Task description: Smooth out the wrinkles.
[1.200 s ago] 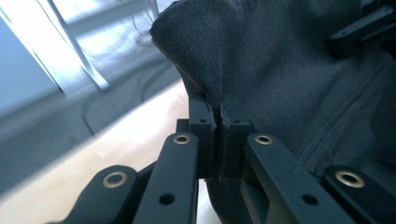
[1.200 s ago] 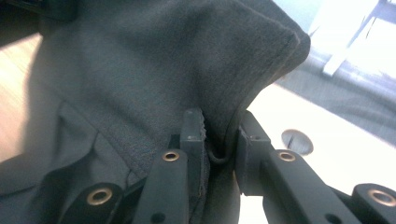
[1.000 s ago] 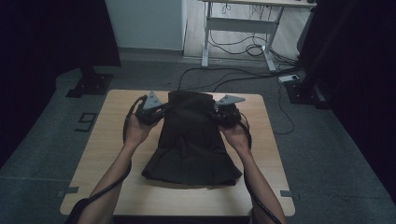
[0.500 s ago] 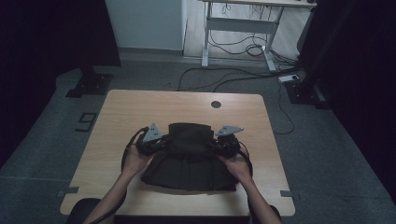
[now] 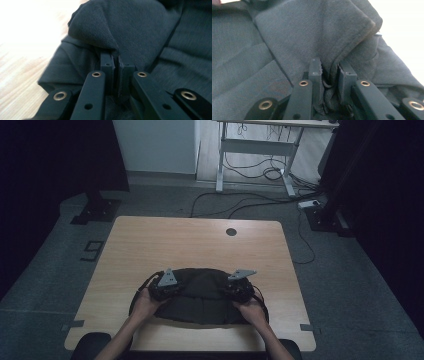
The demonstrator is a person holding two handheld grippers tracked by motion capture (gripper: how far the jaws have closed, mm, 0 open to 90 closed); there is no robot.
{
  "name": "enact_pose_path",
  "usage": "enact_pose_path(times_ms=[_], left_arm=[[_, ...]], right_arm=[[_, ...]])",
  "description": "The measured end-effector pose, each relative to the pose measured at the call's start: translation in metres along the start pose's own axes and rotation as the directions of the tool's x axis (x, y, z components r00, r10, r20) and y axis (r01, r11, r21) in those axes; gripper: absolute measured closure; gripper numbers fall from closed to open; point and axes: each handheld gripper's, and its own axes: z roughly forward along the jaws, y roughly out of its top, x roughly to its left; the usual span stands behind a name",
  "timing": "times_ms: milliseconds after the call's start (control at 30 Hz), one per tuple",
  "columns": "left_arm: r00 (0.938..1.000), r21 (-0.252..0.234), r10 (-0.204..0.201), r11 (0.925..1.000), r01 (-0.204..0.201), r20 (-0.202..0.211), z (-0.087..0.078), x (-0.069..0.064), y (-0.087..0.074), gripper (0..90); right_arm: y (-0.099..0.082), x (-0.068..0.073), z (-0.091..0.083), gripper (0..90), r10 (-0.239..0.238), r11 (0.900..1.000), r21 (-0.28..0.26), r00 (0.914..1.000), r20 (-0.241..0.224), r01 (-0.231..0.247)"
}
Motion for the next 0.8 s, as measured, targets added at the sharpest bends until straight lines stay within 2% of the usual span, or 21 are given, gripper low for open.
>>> enact_pose_path(times_ms=[67, 167, 233, 300, 333, 367, 400, 433, 467, 533, 567, 633, 667, 733, 800], left_arm=[[0.9985, -0.029, -0.05, 0.9983, 0.051, 0.021, 0.002, 0.003, -0.004, 84.4], [0.9967, -0.036, -0.076, 0.9964, 0.077, 0.03, -0.002, 0.003, -0.004, 82.2], [0.9937, -0.059, -0.103, 0.9927, 0.106, 0.045, -0.007, 0.002, -0.005, 74.0], [0.9863, -0.093, -0.152, 0.9831, 0.157, 0.065, -0.013, 0.004, -0.009, 63.6], [0.9818, -0.094, -0.176, 0.9788, 0.182, 0.071, -0.015, 0.006, -0.011, 59.1], [0.9784, -0.075, -0.192, 0.9775, 0.197, 0.077, -0.017, 0.008, -0.013, 54.5], [0.9808, -0.053, -0.184, 0.9808, 0.188, 0.063, -0.02, 0.009, -0.015, 51.0], [0.9842, -0.043, -0.172, 0.9838, 0.174, 0.042, -0.023, 0.009, -0.017, 48.9], [0.9845, -0.035, -0.171, 0.9844, 0.172, 0.038, -0.027, 0.011, -0.02, 47.2], [0.9816, -0.025, -0.188, 0.9817, 0.189, 0.034, -0.035, 0.014, -0.024, 42.2], [0.9808, -0.026, -0.195, 0.9805, 0.195, 0.013, -0.04, 0.017, -0.027, 40.7], [0.976, -0.032, -0.218, 0.9755, 0.218, -0.005, -0.045, 0.022, -0.029, 36.9], [0.9729, -0.038, -0.23, 0.9727, 0.229, -0.025, -0.046, 0.024, -0.029, 35.7], [0.9669, -0.052, -0.252, 0.9668, 0.25, -0.038, -0.046, 0.028, -0.026, 32.3], [0.9634, -0.068, -0.263, 0.9635, 0.259, -0.054, -0.045, 0.031, -0.019, 28.7]], right_arm=[[-0.001, -0.002, 0.0, 76.0, 0.011, 0.9999, -0.006, 0.9999, -0.01, -0.012], [-0.002, -0.002, -0.001, 73.6, 0.009, 0.9999, -0.011, 0.9998, -0.019, -0.009], [-0.004, -0.003, -0.005, 66.5, 0.025, 0.9992, -0.029, 0.9989, -0.041, -0.026], [-0.007, -0.004, -0.01, 56.7, 0.036, 0.9982, -0.046, 0.9974, -0.063, -0.039], [-0.008, -0.004, -0.014, 50.5, 0.034, 0.9977, -0.057, 0.9972, -0.066, -0.038], [-0.009, -0.005, -0.018, 43.5, 0.028, 0.9973, -0.067, 0.9977, -0.061, -0.032], [-0.011, -0.005, -0.022, 36.9, 0.025, 0.997, -0.072, 0.9986, -0.045, -0.029], [-0.013, -0.007, -0.026, 34.9, 0.028, 0.9971, -0.07, 0.9991, -0.033, -0.03], [-0.016, -0.009, -0.029, 34.7, 0.035, 0.9975, -0.06, 0.9989, -0.032, -0.037], [-0.024, -0.013, -0.035, 31.1, 0.041, 0.9981, -0.047, 0.9991, -0.013, -0.041], [-0.027, -0.015, -0.038, 31.1, 0.041, 0.9986, -0.033, 0.9992, 0.003, -0.041], [-0.036, -0.02, -0.048, 31.1, 0.029, 0.9996, 0.002, 0.9968, 0.075, -0.029], [-0.037, -0.023, -0.051, 31.1, 0.038, 0.9993, 0.001, 0.9954, 0.088, -0.038], [-0.04, -0.028, -0.058, 30.7, 0.07, 0.9975, -0.011, 0.9907, 0.117, -0.07], [-0.039, -0.033, -0.064, 29.9, 0.105, 0.9943, -0.035, 0.9851, 0.137, -0.101]])
